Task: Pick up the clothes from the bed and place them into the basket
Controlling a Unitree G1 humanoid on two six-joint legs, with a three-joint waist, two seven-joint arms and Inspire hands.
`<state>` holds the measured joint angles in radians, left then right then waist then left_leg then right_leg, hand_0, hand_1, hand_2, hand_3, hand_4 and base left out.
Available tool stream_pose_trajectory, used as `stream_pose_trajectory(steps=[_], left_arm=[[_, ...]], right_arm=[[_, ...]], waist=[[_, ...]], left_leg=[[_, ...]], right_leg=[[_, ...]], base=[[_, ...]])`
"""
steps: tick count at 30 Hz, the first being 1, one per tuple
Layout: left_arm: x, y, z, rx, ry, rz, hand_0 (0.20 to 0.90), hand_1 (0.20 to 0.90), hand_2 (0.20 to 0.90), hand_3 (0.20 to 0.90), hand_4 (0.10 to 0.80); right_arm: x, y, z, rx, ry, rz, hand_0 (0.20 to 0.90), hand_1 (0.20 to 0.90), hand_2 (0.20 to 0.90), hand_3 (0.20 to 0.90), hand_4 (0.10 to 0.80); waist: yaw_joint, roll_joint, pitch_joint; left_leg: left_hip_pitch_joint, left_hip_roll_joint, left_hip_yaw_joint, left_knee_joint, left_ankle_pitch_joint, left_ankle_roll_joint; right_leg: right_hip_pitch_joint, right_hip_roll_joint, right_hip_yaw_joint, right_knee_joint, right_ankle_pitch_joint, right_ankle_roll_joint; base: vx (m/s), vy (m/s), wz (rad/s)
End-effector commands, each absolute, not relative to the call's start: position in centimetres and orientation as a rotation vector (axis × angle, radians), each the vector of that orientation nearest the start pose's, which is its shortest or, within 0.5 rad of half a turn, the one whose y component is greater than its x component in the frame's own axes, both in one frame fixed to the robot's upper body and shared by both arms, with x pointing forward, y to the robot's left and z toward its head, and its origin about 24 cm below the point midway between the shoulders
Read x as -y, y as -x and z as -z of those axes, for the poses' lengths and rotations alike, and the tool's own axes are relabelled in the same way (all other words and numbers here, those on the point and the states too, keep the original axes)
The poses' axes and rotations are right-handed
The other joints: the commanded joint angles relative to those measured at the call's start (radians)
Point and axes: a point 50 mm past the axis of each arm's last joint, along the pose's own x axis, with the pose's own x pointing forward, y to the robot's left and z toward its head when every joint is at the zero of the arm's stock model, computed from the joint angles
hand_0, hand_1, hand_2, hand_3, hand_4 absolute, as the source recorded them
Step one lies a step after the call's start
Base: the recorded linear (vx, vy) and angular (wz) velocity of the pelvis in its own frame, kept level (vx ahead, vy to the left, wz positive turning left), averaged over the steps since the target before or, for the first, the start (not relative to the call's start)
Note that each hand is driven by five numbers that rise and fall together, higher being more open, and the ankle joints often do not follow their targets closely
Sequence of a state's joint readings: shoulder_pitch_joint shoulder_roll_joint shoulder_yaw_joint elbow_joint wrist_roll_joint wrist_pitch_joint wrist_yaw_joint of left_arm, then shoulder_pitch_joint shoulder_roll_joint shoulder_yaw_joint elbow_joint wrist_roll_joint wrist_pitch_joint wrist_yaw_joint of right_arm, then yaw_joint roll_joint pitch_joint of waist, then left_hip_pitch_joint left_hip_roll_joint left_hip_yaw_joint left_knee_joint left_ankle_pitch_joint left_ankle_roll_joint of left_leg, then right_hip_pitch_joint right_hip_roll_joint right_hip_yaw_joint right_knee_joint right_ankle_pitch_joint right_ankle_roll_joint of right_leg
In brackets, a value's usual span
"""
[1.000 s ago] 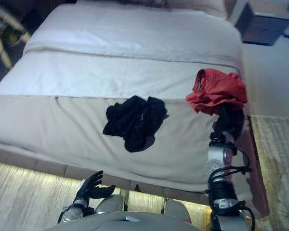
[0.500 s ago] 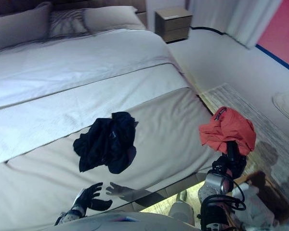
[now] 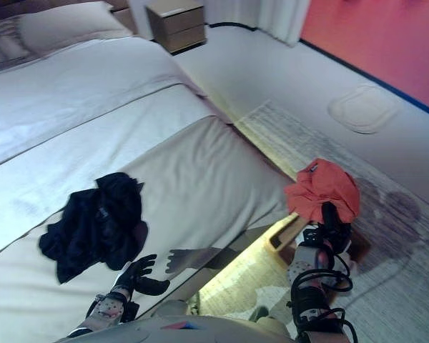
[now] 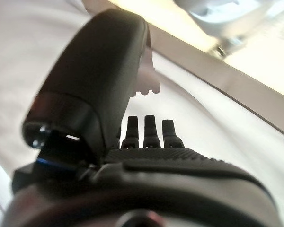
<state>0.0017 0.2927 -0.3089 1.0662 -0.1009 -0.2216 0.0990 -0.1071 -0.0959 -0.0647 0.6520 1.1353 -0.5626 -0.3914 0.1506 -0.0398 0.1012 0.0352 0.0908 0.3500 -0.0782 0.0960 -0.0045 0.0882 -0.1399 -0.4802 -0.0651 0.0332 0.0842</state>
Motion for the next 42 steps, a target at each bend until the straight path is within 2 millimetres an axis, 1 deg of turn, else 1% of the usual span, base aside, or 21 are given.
stream_pose_trajectory(steps=[1,3,4,5,6,7,8,10,13,17,23,28,32,35,36,37,42], left_arm=[[-22.1,-15.3,13.0,-0.763,-0.352,0.021,0.9,0.9,0.9,0.9,0.8],[-22.1,-15.1,13.1,-0.769,-0.337,0.008,0.9,0.9,0.9,0.9,0.8],[-22.2,-14.7,13.2,-0.781,-0.334,0.005,0.9,0.9,0.9,0.9,0.8],[-22.3,-14.4,13.4,-0.791,-0.329,0.007,0.9,0.9,0.9,0.9,0.8],[-22.2,-13.9,13.6,-0.804,-0.327,0.011,0.9,0.9,0.9,0.9,0.8],[-22.3,-13.5,13.7,-0.82,-0.34,0.025,0.9,0.9,0.9,0.9,0.8],[-22.5,-13.2,13.9,-0.833,-0.354,0.032,0.9,0.9,0.9,0.9,0.8],[-22.9,-13.0,13.9,-0.852,-0.366,0.019,0.9,0.9,0.9,0.9,0.8],[-23.8,-12.9,13.9,-0.882,-0.386,-0.005,0.9,0.9,0.9,0.9,0.8],[-24.3,-12.2,14.0,-0.895,-0.411,0.013,0.9,0.9,0.9,0.9,0.8],[-24.3,-11.4,14.0,-0.89,-0.405,0.033,0.9,0.9,0.9,0.9,0.8],[-24.2,-10.9,14.0,-0.883,-0.398,0.049,0.9,0.9,0.9,0.9,0.8],[-24.2,-10.7,14.0,-0.876,-0.393,0.055,0.9,0.9,0.9,0.9,0.8],[-24.3,-10.3,14.0,-0.875,-0.394,0.058,0.9,0.9,0.9,0.9,0.8],[-24.2,-10.2,14.0,-0.876,-0.394,0.061,0.9,0.9,0.9,0.9,0.8],[-24.2,-10.1,14.0,-0.876,-0.394,0.064,0.9,0.9,0.9,0.9,0.8],[-24.2,-9.6,14.1,-0.876,-0.391,0.07,0.9,0.9,0.9,0.9,0.8]], right_arm=[[26.8,-22.4,2.7,0.094,-0.824,1.015,0.3,0.3,0.3,0.2,0.1],[27.0,-22.0,3.6,0.034,-0.794,1.033,0.3,0.3,0.3,0.2,0.1],[27.3,-21.6,4.2,-0.01,-0.766,1.044,0.3,0.3,0.3,0.2,0.1],[27.6,-21.3,4.8,-0.059,-0.729,1.061,0.3,0.3,0.3,0.2,0.1],[27.9,-21.0,5.6,-0.106,-0.719,1.056,0.3,0.3,0.3,0.2,0.1],[28.1,-20.8,5.9,-0.138,-0.7,1.068,0.3,0.3,0.3,0.2,0.1],[28.6,-20.7,6.2,-0.171,-0.681,1.073,0.3,0.3,0.3,0.2,0.1],[29.1,-20.6,6.6,-0.223,-0.651,1.065,0.3,0.3,0.3,0.2,0.1],[30.4,-20.0,7.0,-0.273,-0.588,1.049,0.3,0.3,0.3,0.2,0.1],[31.6,-20.1,6.7,-0.315,-0.51,1.044,0.3,0.3,0.3,0.2,0.1],[34.0,-21.2,5.2,-0.327,-0.424,1.04,0.3,0.3,0.3,0.2,0.1],[35.3,-22.9,3.1,-0.284,-0.391,1.048,0.3,0.3,0.3,0.2,0.1],[35.6,-24.0,2.0,-0.258,-0.375,1.047,0.3,0.3,0.3,0.2,0.1],[35.7,-24.3,1.7,-0.257,-0.381,1.05,0.3,0.3,0.3,0.2,0.1],[35.7,-24.2,1.9,-0.268,-0.372,1.049,0.839,0.839,0.839,0.829,0.729],[35.7,-24.1,2.0,-0.277,-0.365,1.048,0.9,0.9,0.9,0.9,0.8],[35.4,-23.6,2.7,-0.316,-0.359,1.07,0.9,0.9,0.9,0.9,0.8]], waist=[[0.007,0.006,-0.027],[0.001,-0.003,-0.023],[0.008,-0.008,-0.016],[0.023,-0.008,-0.009],[0.044,-0.002,0.001],[0.046,0.008,0.0],[0.053,0.013,-0.002],[0.052,0.024,-0.011],[0.06,0.034,-0.026],[0.082,0.042,-0.036],[0.113,0.064,-0.023],[0.137,0.081,0.002],[0.148,0.094,0.02],[0.152,0.1,0.024],[0.153,0.102,0.025],[0.154,0.105,0.025],[0.154,0.11,0.024]], left_leg=[[-0.081,-0.021,-0.07,0.052,-0.071,-0.028],[-0.092,-0.01,-0.095,0.104,-0.087,-0.042],[-0.121,-0.009,-0.142,0.155,-0.092,-0.053],[-0.154,-0.02,-0.199,0.178,-0.088,-0.06],[-0.18,-0.043,-0.259,0.193,-0.096,-0.052],[-0.2,-0.025,-0.247,0.181,-0.059,-0.066],[-0.187,-0.025,-0.252,0.16,-0.061,-0.063],[-0.163,-0.022,-0.243,0.131,-0.057,-0.061],[-0.137,-0.027,-0.254,0.091,-0.05,-0.067],[-0.116,-0.039,-0.277,0.053,-0.04,-0.071],[-0.127,-0.052,-0.304,0.03,-0.02,-0.078],[-0.148,-0.055,-0.325,0.03,-0.008,-0.09],[-0.171,-0.057,-0.339,0.035,0.003,-0.098],[-0.174,-0.058,-0.342,0.038,0.006,-0.103],[-0.174,-0.057,-0.342,0.038,0.008,-0.105],[-0.175,-0.057,-0.341,0.039,0.01,-0.106],[-0.17,-0.055,-0.332,0.041,0.011,-0.108]], right_leg=[[0.04,0.011,0.025,-0.007,-0.02,0.027],[0.027,0.015,0.033,-0.009,-0.016,0.012],[0.027,0.015,0.056,-0.012,-0.011,0.004],[0.032,0.018,0.08,-0.014,-0.01,0.003],[0.03,0.019,0.099,-0.007,-0.02,-0.002],[0.035,0.023,0.102,-0.01,-0.017,-0.002],[0.041,0.024,0.093,-0.008,-0.026,-0.001],[0.04,0.017,0.077,0.0,-0.032,0.002],[0.048,0.016,0.06,-0.007,-0.035,0.005],[0.052,0.021,0.044,-0.011,-0.04,0.004],[0.044,0.026,0.029,-0.016,-0.043,-0.001],[0.037,0.028,0.018,-0.014,-0.048,-0.006],[0.03,0.027,0.006,-0.011,-0.048,-0.009],[0.033,0.027,-0.001,-0.008,-0.05,-0.009],[0.035,0.027,-0.003,-0.007,-0.051,-0.009],[0.038,0.026,-0.005,-0.006,-0.052,-0.01],[0.047,0.025,-0.009,0.0,-0.059,-0.011]], base=[[-0.075,-0.161,-0.21],[-0.044,-0.132,-0.21],[-0.02,-0.102,-0.26],[-0.046,-0.082,-0.29],[-0.031,-0.037,-0.27],[-0.016,-0.019,-0.48],[0.026,0.007,-0.57],[0.056,0.0,-0.42],[0.104,-0.034,-0.04],[0.08,-0.04,0.21],[0.031,-0.032,0.18],[0.0,-0.03,0.18],[-0.013,-0.004,0.05],[0.02,-0.005,0.13],[0.038,0.012,0.02],[0.043,0.02,0.0],[0.024,0.009,0.0]])
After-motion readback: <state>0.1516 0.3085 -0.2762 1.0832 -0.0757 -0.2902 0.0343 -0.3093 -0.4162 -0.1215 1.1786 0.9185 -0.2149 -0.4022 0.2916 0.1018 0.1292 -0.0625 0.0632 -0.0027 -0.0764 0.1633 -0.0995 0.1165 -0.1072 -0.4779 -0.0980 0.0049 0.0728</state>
